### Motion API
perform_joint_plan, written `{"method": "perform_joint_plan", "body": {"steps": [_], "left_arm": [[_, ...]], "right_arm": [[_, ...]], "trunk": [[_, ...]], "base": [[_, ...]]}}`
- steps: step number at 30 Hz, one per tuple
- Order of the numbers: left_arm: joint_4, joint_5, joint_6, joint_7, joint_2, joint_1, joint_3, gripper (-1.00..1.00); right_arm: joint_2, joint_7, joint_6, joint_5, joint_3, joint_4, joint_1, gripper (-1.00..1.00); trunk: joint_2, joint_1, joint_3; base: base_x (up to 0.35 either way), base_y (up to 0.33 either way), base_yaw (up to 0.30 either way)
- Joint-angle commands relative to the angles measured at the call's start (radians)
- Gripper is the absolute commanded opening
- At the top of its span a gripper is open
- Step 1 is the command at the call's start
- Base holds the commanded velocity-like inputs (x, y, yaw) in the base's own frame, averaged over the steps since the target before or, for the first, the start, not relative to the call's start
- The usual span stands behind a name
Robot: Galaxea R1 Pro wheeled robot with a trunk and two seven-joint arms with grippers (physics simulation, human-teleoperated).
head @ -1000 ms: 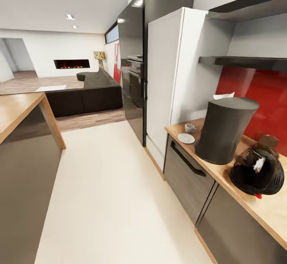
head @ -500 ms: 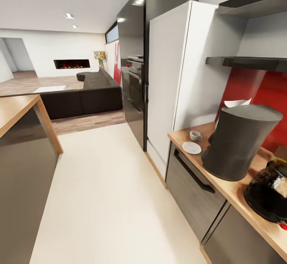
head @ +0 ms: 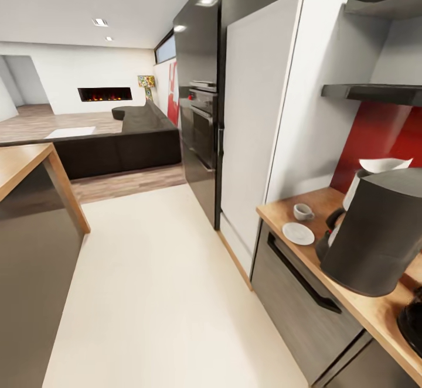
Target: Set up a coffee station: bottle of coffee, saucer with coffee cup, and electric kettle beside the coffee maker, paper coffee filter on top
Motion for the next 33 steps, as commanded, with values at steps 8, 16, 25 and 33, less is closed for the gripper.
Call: {"method": "perform_joint_plan", "body": {"steps": [8, 16, 25, 33], "left_arm": [[0.001, -0.01, -0.004, 0.0, 0.0, -0.001, 0.007, 1.0], [0.001, -0.01, -0.004, 0.0, -0.001, -0.001, 0.007, 1.0], [0.001, -0.011, -0.003, 0.0, -0.001, -0.001, 0.007, 1.0], [0.002, -0.011, -0.004, 0.0, -0.001, -0.001, 0.007, 1.0]], "right_arm": [[0.0, 0.002, 0.001, -0.01, 0.008, 0.001, -0.001, 1.0], [0.0, 0.002, 0.001, -0.01, 0.008, 0.001, -0.001, 1.0], [0.0, 0.002, 0.003, -0.01, 0.008, 0.001, -0.001, 1.0], [0.0, 0.002, 0.003, -0.01, 0.008, 0.001, -0.001, 1.0]], "trunk": [[-0.002, 0.001, -0.002], [-0.002, 0.001, -0.002], [-0.002, 0.001, -0.002], [-0.002, 0.001, -0.002]], "base": [[0.284, 0.205, 0.0], [0.265, 0.223, 0.0], [0.247, 0.236, 0.0], [0.279, 0.225, -0.07]]}}
